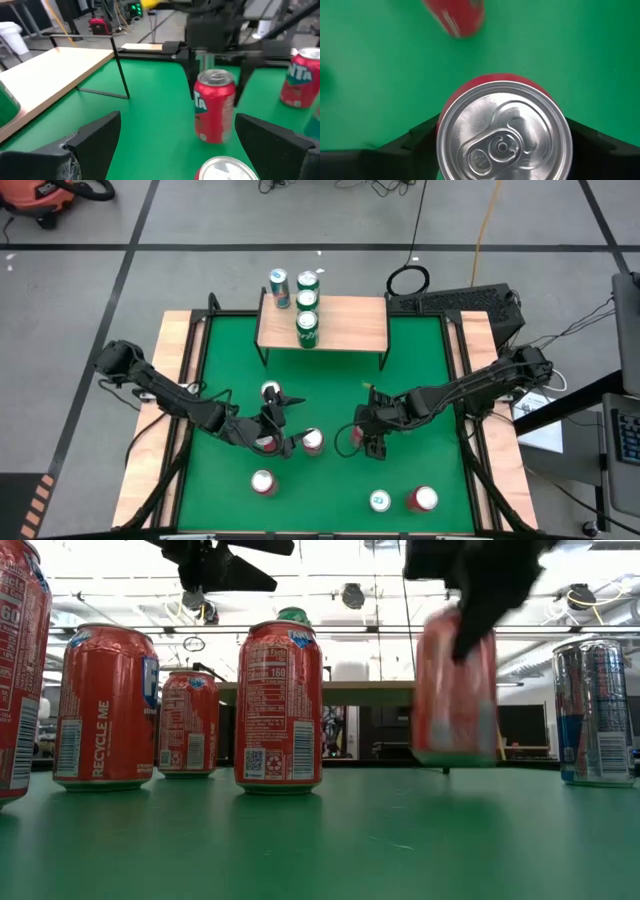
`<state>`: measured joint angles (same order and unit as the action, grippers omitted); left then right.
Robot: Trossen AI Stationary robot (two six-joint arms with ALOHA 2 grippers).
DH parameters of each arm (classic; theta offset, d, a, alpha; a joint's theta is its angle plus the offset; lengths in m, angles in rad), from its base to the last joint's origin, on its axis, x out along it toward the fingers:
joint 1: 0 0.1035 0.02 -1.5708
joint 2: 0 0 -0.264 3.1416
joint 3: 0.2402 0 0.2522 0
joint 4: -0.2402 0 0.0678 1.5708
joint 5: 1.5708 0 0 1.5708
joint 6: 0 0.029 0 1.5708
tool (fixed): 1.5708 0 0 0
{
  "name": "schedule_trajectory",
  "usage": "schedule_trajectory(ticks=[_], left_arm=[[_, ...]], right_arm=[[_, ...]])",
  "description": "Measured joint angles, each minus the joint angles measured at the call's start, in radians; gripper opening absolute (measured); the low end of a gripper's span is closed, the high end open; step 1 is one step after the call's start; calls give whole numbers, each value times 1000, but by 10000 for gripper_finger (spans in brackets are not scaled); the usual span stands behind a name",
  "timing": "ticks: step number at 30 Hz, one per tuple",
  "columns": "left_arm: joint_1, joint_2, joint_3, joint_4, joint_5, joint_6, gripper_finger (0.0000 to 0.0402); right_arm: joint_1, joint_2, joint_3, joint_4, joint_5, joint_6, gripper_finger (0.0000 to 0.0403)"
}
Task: Place canned beverage on shelf
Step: Put the orange soda can on the shelf
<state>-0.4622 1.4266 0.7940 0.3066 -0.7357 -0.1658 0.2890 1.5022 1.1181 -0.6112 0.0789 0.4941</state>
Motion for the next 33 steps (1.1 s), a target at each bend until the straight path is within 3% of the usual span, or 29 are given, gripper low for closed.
schedule_trajectory(ticks=[7,16,23,28,33], left_arm=[[3,56,0,170,-5,104,384],[-4,92,1,336,-26,304,384],[-1,95,15,335,98,255,398],[6,119,15,330,54,240,400],[3,118,17,337,74,226,400]], right_arm=[[19,-38,140,-36,11,45,296],[45,-55,283,-49,178,-23,297],[47,-54,283,-23,233,-72,297],[47,-54,283,85,245,-144,297],[47,-54,283,173,273,-216,297]])
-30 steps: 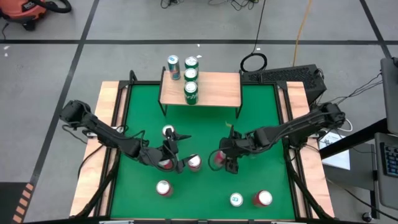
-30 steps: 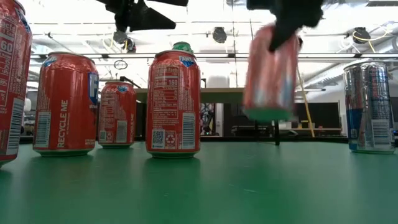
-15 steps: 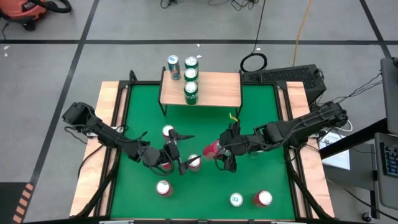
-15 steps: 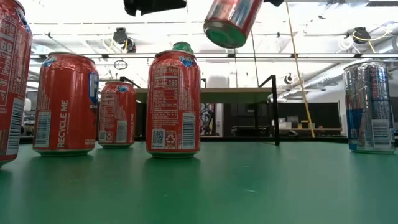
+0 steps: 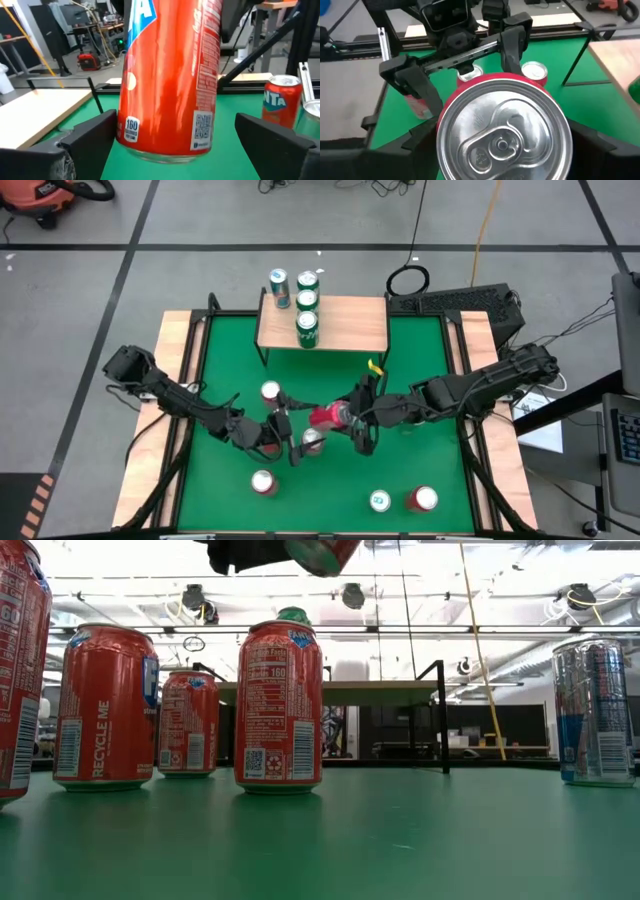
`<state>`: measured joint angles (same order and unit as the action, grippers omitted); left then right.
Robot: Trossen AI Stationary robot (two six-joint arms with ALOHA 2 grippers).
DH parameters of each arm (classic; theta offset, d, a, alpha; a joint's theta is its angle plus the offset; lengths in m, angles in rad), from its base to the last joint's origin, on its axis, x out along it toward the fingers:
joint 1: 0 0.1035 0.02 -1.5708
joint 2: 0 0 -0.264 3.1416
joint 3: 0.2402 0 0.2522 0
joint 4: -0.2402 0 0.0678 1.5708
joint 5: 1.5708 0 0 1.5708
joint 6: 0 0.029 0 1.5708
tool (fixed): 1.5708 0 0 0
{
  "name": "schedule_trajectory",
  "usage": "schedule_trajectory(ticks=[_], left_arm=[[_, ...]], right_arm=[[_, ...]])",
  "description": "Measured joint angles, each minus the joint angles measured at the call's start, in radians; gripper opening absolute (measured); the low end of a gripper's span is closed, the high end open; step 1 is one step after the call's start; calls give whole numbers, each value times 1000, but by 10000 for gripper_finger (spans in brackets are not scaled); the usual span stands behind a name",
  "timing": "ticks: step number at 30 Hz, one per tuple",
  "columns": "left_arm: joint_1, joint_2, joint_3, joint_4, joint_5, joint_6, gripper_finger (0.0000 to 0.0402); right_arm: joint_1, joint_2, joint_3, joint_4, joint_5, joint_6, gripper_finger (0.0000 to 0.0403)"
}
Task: Place canned beverage on shelf
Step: Put the orange soda can on the shelf
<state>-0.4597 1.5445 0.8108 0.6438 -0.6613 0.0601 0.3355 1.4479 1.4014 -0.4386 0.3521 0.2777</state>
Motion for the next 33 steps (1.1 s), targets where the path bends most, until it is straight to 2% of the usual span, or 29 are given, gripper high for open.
schedule_trajectory(ticks=[16,24,26,33], left_arm=[[54,-1,0,-5,4,-2,400],[60,-1,-1,15,-43,51,396],[60,-1,-1,4,-41,52,379],[62,-1,-1,-3,-36,58,281]], right_arm=[[-15,6,0,114,57,-22,297],[-26,11,0,114,42,-18,297],[-27,11,0,115,41,-17,297],[-29,12,0,121,43,-10,297]])
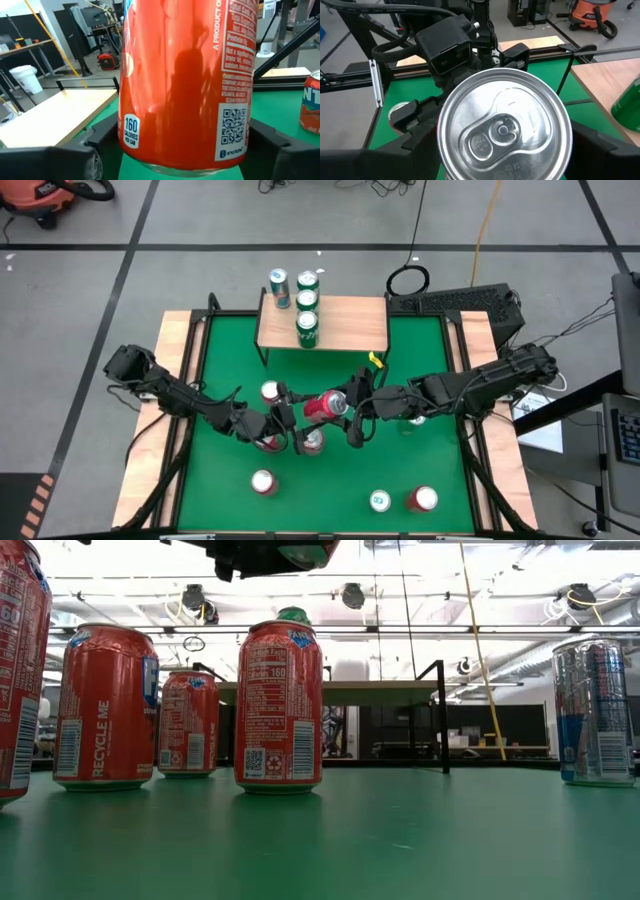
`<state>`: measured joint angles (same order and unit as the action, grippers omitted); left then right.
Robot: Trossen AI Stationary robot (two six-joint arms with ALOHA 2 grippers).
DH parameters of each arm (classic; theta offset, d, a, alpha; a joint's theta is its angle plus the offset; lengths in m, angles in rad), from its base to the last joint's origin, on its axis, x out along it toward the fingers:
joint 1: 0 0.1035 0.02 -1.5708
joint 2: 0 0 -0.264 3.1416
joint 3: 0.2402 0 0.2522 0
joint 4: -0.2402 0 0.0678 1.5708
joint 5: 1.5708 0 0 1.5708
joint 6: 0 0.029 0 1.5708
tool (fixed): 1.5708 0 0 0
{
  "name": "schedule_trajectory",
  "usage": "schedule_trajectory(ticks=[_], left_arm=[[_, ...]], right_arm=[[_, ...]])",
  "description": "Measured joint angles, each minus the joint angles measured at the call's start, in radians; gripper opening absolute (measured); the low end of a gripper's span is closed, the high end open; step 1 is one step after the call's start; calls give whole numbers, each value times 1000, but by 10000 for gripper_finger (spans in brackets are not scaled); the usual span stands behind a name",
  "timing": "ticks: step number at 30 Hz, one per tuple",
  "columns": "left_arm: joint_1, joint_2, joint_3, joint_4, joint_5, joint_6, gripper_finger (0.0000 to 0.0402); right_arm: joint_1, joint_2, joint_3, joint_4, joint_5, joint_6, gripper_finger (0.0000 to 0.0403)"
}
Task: Place canned beverage on shelf
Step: Put the orange soda can on the shelf
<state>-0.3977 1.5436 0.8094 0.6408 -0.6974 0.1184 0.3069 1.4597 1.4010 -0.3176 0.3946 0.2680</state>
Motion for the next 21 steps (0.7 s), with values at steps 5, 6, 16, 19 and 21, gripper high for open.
schedule_trajectory(ticks=[5,6,16,19,21], left_arm=[[-14,0,0,2,-6,1,280],[-17,0,0,1,-7,3,280],[-70,-2,-1,3,13,-29,286],[-75,-2,-1,4,40,-62,287],[-77,-2,-1,3,94,-95,288]], right_arm=[[6,0,0,-3,-5,-10,302],[8,0,0,-4,-10,-18,306],[11,0,1,-5,-139,-220,358],[11,0,1,-8,-147,-316,359],[12,0,1,-10,-187,-390,360]])
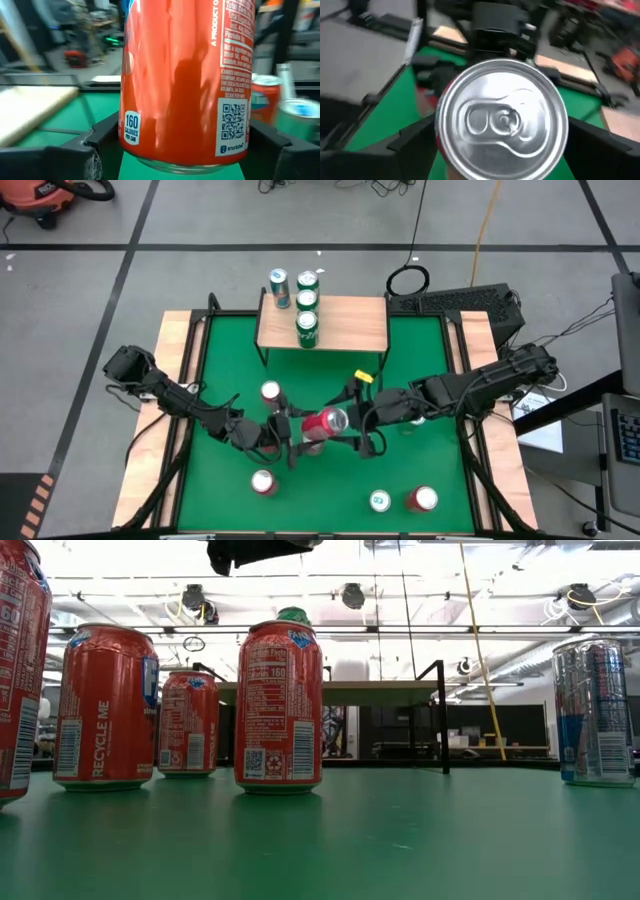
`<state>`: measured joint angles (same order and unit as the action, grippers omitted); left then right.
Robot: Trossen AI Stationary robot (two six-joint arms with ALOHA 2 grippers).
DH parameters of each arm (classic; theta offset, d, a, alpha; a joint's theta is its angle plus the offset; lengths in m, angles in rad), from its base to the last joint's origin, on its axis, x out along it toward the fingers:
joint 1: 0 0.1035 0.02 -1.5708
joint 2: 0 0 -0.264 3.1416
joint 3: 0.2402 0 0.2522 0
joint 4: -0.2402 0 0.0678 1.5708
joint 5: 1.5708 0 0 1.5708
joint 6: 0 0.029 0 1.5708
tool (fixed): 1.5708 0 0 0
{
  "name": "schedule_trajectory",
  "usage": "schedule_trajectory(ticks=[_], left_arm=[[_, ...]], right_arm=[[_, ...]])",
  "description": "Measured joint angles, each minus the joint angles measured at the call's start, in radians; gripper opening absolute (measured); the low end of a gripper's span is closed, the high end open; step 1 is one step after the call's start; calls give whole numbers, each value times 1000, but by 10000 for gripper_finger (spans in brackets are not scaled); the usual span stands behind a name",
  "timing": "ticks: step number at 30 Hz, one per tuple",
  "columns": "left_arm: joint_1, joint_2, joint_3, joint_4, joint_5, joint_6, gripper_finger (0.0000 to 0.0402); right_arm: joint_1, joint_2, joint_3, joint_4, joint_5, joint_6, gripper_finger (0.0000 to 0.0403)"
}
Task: Place canned beverage on shelf
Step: Put the orange soda can on the shelf
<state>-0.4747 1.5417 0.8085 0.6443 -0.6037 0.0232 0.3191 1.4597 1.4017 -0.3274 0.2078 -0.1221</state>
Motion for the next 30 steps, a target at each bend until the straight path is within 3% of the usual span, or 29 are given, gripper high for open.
schedule_trajectory(ticks=[9,12,22,30], left_arm=[[27,-2,0,1,345,-133,289],[49,-2,0,1,421,-172,289],[85,-2,0,-10,472,-193,289],[79,0,-1,-14,435,-147,319]], right_arm=[[-12,0,0,53,-294,-187,359],[-13,0,0,66,-317,-204,352],[-13,15,0,67,-317,-199,286],[-13,36,1,76,-336,-163,293]])
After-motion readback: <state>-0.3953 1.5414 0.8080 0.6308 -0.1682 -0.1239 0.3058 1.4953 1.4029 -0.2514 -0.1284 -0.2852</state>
